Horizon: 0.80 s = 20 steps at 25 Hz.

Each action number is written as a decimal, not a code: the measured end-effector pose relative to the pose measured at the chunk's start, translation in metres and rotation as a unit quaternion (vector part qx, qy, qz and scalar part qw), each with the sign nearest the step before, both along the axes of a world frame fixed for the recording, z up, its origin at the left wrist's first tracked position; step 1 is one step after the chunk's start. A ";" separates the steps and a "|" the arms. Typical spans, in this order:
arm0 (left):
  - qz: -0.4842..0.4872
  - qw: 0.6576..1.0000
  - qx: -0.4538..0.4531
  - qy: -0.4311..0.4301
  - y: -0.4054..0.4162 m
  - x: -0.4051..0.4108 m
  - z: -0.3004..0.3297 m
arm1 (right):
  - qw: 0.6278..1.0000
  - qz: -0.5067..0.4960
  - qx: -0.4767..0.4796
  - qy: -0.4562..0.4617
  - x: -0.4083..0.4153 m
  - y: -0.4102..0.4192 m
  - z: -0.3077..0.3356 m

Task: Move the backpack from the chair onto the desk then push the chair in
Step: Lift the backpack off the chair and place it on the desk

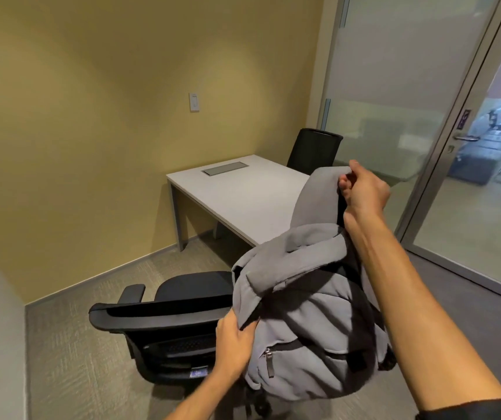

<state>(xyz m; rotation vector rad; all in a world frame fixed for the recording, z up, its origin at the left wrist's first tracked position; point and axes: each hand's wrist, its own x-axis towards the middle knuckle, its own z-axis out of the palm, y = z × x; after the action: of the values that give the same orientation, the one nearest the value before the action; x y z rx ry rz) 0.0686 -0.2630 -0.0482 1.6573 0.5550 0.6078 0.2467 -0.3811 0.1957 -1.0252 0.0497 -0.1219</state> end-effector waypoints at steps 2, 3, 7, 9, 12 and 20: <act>0.026 0.998 -0.040 -0.042 -0.002 0.016 0.020 | 0.999 0.006 -0.040 -0.007 0.021 -0.018 0.010; 0.043 0.996 -0.055 -0.057 -0.001 0.024 0.031 | 0.998 0.016 -0.059 -0.007 0.029 -0.025 0.013; 0.056 0.991 -0.085 -0.091 -0.002 0.043 0.071 | 0.982 0.014 -0.186 -0.030 0.051 -0.042 0.008; 0.053 0.989 -0.094 -0.102 -0.006 0.047 0.092 | 0.966 -0.033 -0.250 -0.063 0.060 -0.051 -0.004; 0.052 0.985 -0.121 -0.111 -0.005 0.049 0.123 | 0.940 -0.021 -0.312 -0.139 0.079 -0.062 -0.024; 0.034 0.966 -0.203 -0.156 0.031 0.064 0.189 | 0.904 0.383 -0.160 -0.100 0.082 -0.059 -0.058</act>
<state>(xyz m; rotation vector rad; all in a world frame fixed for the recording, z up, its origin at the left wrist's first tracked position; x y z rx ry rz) 0.1323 -0.2321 0.1406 1.1341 0.4692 0.7342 0.3287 -0.4398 0.1381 -1.2880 -0.5763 0.5005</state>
